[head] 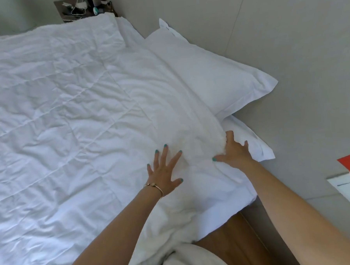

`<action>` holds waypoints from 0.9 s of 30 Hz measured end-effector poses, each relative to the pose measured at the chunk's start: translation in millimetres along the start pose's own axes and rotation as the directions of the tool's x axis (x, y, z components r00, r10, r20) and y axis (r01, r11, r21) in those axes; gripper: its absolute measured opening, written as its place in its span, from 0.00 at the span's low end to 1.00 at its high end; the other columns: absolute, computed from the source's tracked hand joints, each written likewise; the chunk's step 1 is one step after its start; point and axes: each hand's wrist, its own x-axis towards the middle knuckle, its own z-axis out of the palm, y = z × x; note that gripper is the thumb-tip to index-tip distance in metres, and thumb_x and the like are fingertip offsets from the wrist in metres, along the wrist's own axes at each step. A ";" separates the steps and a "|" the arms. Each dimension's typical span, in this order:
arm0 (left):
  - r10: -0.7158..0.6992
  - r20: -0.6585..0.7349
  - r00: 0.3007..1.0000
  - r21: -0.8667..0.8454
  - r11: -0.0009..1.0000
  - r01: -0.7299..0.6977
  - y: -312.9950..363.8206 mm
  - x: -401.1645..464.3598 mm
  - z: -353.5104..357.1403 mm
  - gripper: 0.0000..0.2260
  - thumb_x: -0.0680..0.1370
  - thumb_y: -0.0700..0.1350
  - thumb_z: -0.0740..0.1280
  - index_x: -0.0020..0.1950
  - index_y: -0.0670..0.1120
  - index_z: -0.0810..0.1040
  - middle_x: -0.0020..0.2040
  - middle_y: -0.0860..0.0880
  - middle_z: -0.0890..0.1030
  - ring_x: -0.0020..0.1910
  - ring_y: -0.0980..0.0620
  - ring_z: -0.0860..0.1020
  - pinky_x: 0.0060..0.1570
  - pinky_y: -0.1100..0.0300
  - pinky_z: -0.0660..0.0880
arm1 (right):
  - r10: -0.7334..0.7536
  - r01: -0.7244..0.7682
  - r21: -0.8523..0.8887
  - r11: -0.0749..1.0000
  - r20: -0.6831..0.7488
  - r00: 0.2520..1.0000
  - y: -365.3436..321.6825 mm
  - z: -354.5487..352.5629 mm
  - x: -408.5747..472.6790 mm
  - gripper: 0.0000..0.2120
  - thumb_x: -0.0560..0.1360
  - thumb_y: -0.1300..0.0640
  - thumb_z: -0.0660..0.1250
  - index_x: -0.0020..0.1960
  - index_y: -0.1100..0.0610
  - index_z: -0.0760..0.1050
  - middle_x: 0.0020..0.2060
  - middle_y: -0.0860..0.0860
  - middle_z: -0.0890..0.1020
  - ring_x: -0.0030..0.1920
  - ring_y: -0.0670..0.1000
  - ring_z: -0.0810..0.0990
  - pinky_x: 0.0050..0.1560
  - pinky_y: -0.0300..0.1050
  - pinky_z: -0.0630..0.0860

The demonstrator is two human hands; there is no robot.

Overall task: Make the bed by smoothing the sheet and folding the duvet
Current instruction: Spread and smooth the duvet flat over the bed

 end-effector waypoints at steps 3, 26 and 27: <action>0.042 0.057 0.998 -0.057 0.998 -0.038 2.2 -21.2 14.5 0.40 0.77 0.58 0.65 0.73 0.69 0.35 0.75 0.58 0.29 0.76 0.47 0.34 0.71 0.32 0.49 | 0.003 0.011 0.119 0.993 -0.120 0.993 1.3 -4.6 -19.9 0.38 0.70 0.44 0.73 0.66 0.40 0.48 0.60 0.53 0.75 0.53 0.60 0.77 0.56 0.58 0.74; -0.232 -0.765 0.600 -0.526 0.762 -0.376 54.6 -94.4 -60.2 0.09 0.78 0.43 0.56 0.57 0.54 0.69 0.48 0.55 0.77 0.44 0.54 0.75 0.43 0.58 0.72 | -0.086 0.094 0.742 0.664 -0.050 0.995 -148.4 -18.2 -101.8 0.14 0.80 0.55 0.60 0.65 0.50 0.72 0.67 0.51 0.70 0.59 0.54 0.75 0.59 0.50 0.77; -0.234 -0.740 0.630 -0.550 0.750 -0.367 49.4 -92.4 -69.8 0.10 0.78 0.41 0.57 0.56 0.52 0.70 0.44 0.55 0.77 0.40 0.54 0.74 0.40 0.60 0.70 | -0.021 0.081 0.658 0.749 -0.098 0.995 -154.8 -21.5 -107.1 0.15 0.79 0.47 0.61 0.65 0.46 0.70 0.72 0.50 0.61 0.62 0.54 0.71 0.65 0.52 0.72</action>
